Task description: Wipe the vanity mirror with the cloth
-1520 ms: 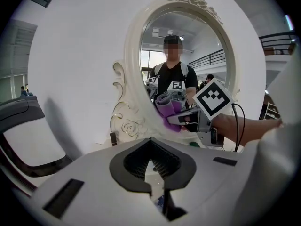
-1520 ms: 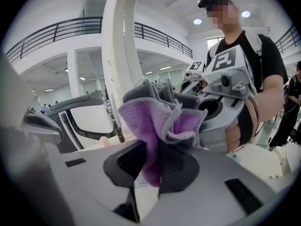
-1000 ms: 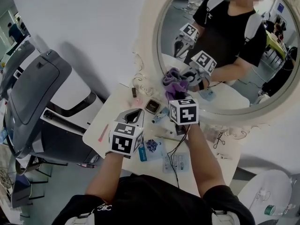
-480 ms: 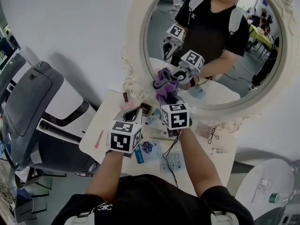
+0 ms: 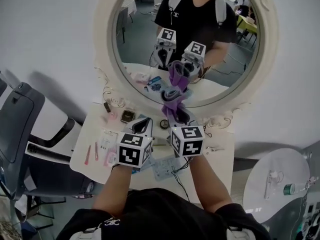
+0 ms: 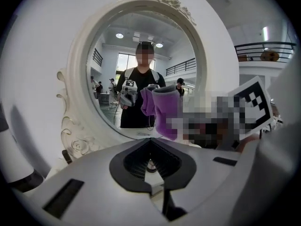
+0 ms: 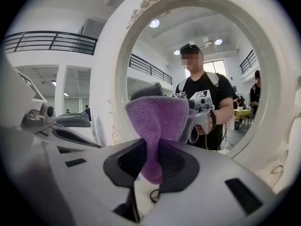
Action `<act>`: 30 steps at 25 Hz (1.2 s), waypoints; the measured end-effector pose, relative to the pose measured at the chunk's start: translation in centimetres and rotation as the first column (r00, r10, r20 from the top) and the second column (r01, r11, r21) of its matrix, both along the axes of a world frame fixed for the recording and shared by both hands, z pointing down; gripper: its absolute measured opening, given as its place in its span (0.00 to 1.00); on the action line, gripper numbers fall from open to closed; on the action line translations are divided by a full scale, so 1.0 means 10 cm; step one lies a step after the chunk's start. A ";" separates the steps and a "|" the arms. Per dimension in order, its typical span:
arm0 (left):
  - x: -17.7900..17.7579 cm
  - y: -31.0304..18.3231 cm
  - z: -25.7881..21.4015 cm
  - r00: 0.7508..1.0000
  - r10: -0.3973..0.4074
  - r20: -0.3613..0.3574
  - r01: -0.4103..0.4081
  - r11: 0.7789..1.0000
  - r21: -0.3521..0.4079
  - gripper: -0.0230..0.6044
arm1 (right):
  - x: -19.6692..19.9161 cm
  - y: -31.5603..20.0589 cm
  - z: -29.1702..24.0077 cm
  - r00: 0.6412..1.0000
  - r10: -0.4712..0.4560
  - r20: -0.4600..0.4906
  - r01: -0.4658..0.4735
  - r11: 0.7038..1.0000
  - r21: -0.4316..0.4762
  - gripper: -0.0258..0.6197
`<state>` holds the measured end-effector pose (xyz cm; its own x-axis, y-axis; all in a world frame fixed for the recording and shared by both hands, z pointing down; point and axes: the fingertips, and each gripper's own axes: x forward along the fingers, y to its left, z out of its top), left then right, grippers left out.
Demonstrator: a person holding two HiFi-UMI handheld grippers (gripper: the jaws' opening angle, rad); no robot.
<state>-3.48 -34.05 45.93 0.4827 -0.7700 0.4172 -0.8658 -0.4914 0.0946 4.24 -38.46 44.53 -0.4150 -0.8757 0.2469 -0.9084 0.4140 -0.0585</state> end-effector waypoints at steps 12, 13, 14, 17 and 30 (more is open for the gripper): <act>1.11 0.13 -0.14 0.984 0.175 -0.020 -0.174 0.984 0.042 0.03 | 1.25 0.49 -0.15 0.970 0.243 -0.029 -0.241 0.969 0.046 0.15; 1.17 0.14 -0.15 0.983 0.182 -0.022 -0.181 0.982 0.045 0.03 | 1.31 0.52 -0.16 0.968 0.251 -0.029 -0.249 0.967 0.045 0.15; 1.22 0.16 -0.16 0.982 0.189 -0.023 -0.187 0.981 0.047 0.03 | 1.36 0.54 -0.16 0.966 0.258 -0.030 -0.256 0.965 0.046 0.15; 1.34 0.20 -0.17 0.978 0.207 -0.024 -0.206 0.977 0.050 0.03 | 1.48 0.61 -0.18 0.961 0.277 -0.023 -0.275 0.960 0.053 0.15; 1.27 0.17 -0.18 0.982 0.187 -0.004 -0.186 0.981 0.053 0.03 | 1.47 0.57 -0.18 0.961 0.276 0.012 -0.277 0.959 0.057 0.15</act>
<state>9.26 -32.34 44.17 0.6231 -0.6868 0.3742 -0.7578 -0.6485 0.0717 18.92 -32.73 42.77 -0.1554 -0.9691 0.1916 -0.9877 0.1494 -0.0453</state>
